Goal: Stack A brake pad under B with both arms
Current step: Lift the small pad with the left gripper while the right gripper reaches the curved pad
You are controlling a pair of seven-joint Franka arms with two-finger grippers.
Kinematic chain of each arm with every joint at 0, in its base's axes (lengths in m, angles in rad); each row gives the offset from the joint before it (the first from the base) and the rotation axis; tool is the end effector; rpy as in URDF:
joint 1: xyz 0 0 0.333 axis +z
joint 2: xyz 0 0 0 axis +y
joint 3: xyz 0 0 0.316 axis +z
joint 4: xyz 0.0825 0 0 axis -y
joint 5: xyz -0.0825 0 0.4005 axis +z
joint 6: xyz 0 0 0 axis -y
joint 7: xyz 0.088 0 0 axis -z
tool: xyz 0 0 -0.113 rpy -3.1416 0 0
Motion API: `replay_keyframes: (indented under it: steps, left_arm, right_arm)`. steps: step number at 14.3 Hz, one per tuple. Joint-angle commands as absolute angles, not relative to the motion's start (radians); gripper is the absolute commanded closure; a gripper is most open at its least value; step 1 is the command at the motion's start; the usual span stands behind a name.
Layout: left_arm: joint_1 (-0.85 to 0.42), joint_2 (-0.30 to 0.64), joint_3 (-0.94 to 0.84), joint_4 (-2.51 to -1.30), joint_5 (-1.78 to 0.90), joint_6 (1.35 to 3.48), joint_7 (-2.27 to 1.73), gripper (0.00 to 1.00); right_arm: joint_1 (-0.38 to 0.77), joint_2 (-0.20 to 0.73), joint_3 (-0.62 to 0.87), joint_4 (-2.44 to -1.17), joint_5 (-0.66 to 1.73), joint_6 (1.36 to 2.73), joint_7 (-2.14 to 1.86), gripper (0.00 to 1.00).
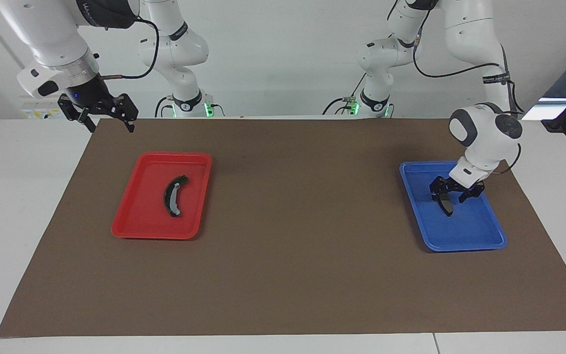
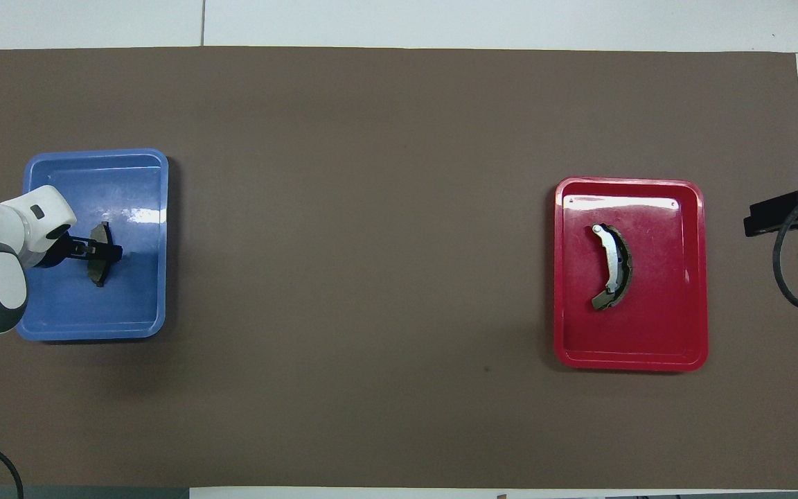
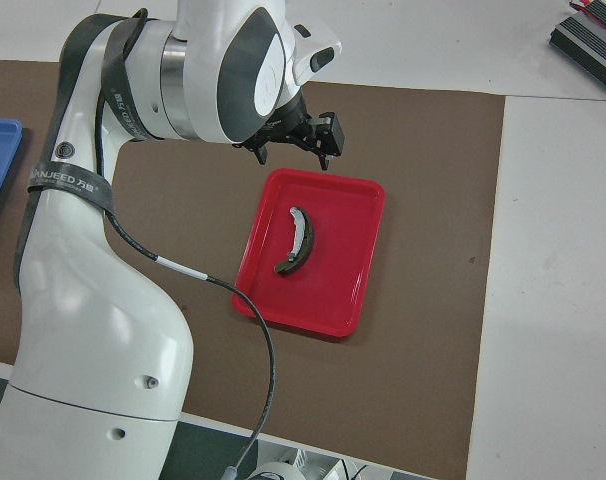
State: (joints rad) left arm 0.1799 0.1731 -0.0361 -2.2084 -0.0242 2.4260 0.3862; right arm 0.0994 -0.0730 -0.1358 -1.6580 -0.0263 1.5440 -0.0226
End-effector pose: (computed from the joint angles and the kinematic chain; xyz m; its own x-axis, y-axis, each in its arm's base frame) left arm 0.5586 0.0807 0.2877 0.9739 -0.2216 0.0497 -0.2221 -0.9750 0.0045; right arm 0.5438 -0.0254 0.6141 0.9990 -0.0137 -0.0420 -0.0131 -0.9998 0.0155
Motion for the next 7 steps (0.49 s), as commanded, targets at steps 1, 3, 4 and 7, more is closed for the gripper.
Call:
replay_keyframes:
  steps: [1, 3, 4, 7]
  left_arm:
    - [0.187, 0.153, -0.040, -2.237, -0.011, 2.447, 0.385, 0.03]
    - [0.186, 0.150, -0.040, -2.237, -0.012, 2.447, 0.384, 0.03]
    - [0.186, 0.150, -0.040, -2.237, -0.012, 2.445, 0.382, 0.03]
    - [0.186, 0.147, -0.040, -2.252, -0.012, 2.456, 0.373, 0.06]
  right_arm:
    - [0.101, -0.112, -0.130, -1.713, -0.029, 1.558, -0.017, 0.00]
    - [0.112, -0.139, -0.130, -1.785, -0.026, 1.642, -0.018, 0.00]
    - [0.115, -0.152, -0.130, -1.813, -0.023, 1.672, -0.018, 0.00]
    - [0.129, -0.156, -0.130, -1.862, -0.023, 1.715, 0.003, 0.00]
